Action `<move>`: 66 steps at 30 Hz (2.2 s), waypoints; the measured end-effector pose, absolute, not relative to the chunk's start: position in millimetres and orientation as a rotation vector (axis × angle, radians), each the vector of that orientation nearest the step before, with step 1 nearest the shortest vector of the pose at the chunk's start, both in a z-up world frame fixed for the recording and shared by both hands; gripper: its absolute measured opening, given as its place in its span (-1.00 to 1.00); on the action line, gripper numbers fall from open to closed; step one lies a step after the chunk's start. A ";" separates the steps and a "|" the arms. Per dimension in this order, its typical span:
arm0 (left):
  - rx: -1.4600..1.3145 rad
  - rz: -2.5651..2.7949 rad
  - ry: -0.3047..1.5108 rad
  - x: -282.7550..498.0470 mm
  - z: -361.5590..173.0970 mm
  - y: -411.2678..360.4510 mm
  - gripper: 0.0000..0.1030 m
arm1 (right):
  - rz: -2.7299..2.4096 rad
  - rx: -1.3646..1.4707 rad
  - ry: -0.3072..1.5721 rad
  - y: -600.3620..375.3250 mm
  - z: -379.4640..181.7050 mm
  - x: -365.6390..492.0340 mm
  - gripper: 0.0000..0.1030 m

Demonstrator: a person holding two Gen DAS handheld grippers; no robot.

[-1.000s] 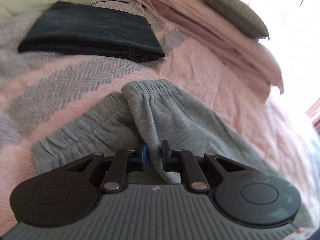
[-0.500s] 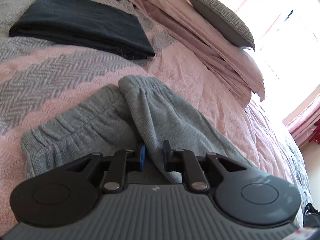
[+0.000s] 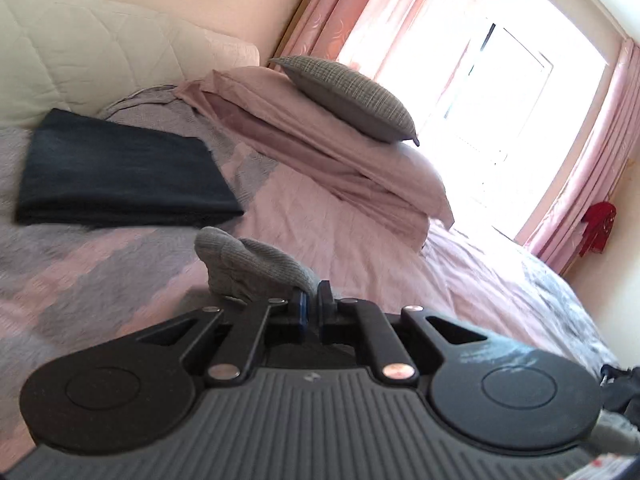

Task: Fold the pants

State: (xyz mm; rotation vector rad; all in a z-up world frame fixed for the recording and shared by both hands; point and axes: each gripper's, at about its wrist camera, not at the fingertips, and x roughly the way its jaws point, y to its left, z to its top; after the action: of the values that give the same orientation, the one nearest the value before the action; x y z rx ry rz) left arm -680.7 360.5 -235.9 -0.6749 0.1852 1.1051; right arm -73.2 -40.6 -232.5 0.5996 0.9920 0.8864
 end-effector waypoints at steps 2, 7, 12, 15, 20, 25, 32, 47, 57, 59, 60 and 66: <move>-0.705 1.125 0.283 -686.3 -270.9 344.8 -0.88 | 0.841 0.539 1.059 -47.6 -256.2 -76.3 -1.00; -0.933 1.154 0.237 -704.2 -335.1 330.7 -0.88 | 0.743 0.514 1.165 -51.7 -305.1 -77.0 -1.00; -1.010 1.145 0.163 -715.8 -329.4 339.9 -0.83 | 0.766 0.486 1.123 -47.3 -282.1 -77.3 -1.00; -1.039 1.147 0.154 -725.9 -330.6 344.9 -0.80 | 0.763 0.461 1.116 -46.3 -280.3 -80.7 -1.00; -1.041 1.183 0.161 -726.3 -323.3 357.5 -0.81 | 0.748 0.449 1.125 -44.4 -279.4 -82.4 -1.00; -0.787 1.188 0.147 -720.4 -270.2 343.4 -0.85 | 0.804 0.500 1.092 -50.6 -257.5 -83.5 -1.00; -0.813 1.233 0.297 -724.5 -303.8 338.2 -0.84 | 0.720 0.420 1.198 -52.6 -284.7 -81.9 -1.00; -0.673 1.270 0.415 -707.0 -307.8 319.3 -0.76 | 0.682 0.245 1.072 -47.7 -282.2 -116.5 -0.51; -0.438 1.224 0.466 -639.2 -243.1 297.3 -0.56 | 0.685 0.222 0.889 -52.0 -266.8 -117.4 -0.50; -0.389 1.114 0.504 -594.2 -238.2 302.1 -0.56 | 0.694 0.183 0.801 -47.8 -254.4 -112.8 -0.50; -0.368 1.042 0.515 -566.0 -237.2 304.0 -0.52 | 0.702 0.164 0.758 -44.6 -248.5 -110.1 -0.50; -0.342 0.636 0.549 -389.2 -241.1 314.4 -0.28 | 0.794 0.113 0.703 -9.5 -240.6 -76.3 0.03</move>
State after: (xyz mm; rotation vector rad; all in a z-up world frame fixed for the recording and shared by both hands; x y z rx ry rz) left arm -389.2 314.4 -241.1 -0.3421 0.5488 0.6365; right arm -76.3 -9.5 -240.6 0.1129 0.7030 0.7939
